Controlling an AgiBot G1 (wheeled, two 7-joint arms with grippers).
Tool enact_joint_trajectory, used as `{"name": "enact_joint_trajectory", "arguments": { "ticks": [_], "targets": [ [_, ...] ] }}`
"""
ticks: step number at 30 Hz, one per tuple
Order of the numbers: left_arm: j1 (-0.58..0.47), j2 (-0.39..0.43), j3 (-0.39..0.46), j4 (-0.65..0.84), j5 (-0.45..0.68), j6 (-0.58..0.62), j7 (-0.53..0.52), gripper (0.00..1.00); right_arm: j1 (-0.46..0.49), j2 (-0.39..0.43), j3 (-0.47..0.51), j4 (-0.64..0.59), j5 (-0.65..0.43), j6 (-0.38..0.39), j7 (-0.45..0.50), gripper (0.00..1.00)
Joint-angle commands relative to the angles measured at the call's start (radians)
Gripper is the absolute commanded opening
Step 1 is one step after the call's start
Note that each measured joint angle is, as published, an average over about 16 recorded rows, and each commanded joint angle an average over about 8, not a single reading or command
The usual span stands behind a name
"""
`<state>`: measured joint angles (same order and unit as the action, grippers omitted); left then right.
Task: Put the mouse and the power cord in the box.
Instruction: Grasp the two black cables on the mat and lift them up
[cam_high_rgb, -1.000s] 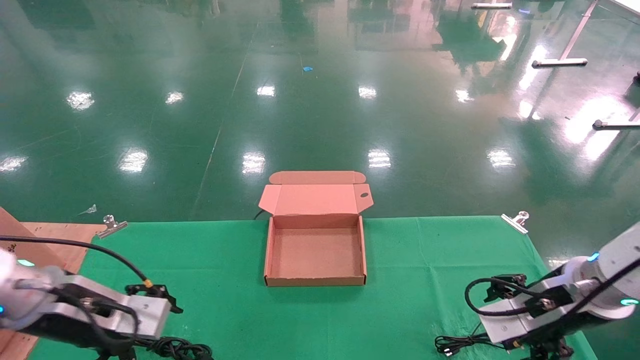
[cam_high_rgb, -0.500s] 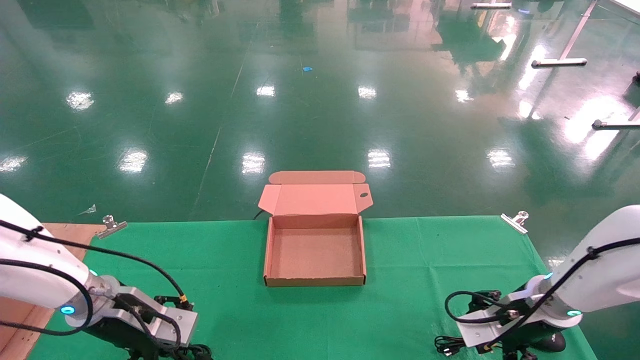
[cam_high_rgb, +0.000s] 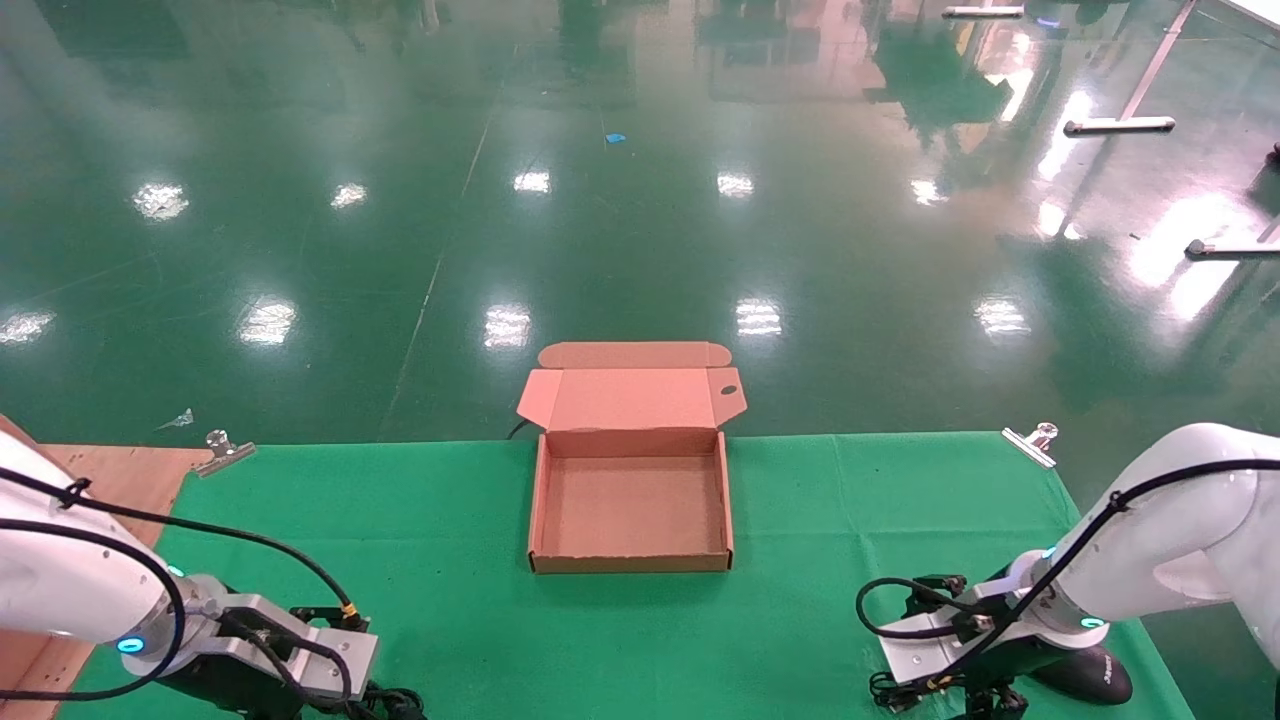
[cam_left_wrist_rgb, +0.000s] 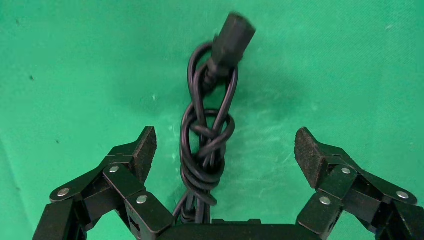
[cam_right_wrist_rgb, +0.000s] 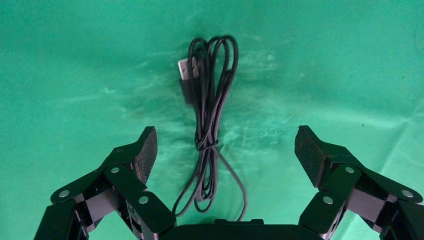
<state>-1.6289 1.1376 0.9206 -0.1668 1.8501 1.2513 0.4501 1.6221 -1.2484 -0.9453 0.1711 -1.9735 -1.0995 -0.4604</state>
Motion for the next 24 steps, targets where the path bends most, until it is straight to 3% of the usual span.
{"name": "enact_joint_trajectory", "arguments": {
  "ticks": [1, 4, 5, 11, 12, 13, 24],
  "targets": [
    [0.0, 0.008, -0.001, 0.032, 0.0, -0.015, 0.018, 1.0, 0.005, -0.013, 0.003, -0.031, 0.005, 0.012, -0.018, 1.0],
    [-0.004, 0.011, -0.006, 0.061, -0.007, -0.036, 0.033, 1.0, 0.006, -0.021, 0.009, -0.06, 0.013, 0.022, -0.037, 0.99],
    [-0.005, 0.011, -0.009, 0.069, -0.01, -0.046, 0.037, 0.99, 0.006, -0.023, 0.01, -0.069, 0.015, 0.025, -0.043, 0.91],
    [0.0, 0.014, -0.019, 0.098, -0.023, -0.114, 0.067, 0.24, 0.01, -0.031, 0.015, -0.105, 0.022, 0.036, -0.072, 0.17],
    [0.001, 0.016, -0.019, 0.101, -0.023, -0.124, 0.071, 0.12, 0.011, -0.033, 0.015, -0.11, 0.022, 0.036, -0.076, 0.06],
    [0.003, 0.018, -0.019, 0.104, -0.023, -0.132, 0.075, 0.0, 0.013, -0.034, 0.015, -0.114, 0.022, 0.036, -0.08, 0.01],
    [-0.001, 0.022, -0.018, 0.135, -0.02, -0.147, 0.096, 0.0, 0.025, -0.04, 0.019, -0.146, 0.028, 0.03, -0.104, 0.0]
  ]
}}
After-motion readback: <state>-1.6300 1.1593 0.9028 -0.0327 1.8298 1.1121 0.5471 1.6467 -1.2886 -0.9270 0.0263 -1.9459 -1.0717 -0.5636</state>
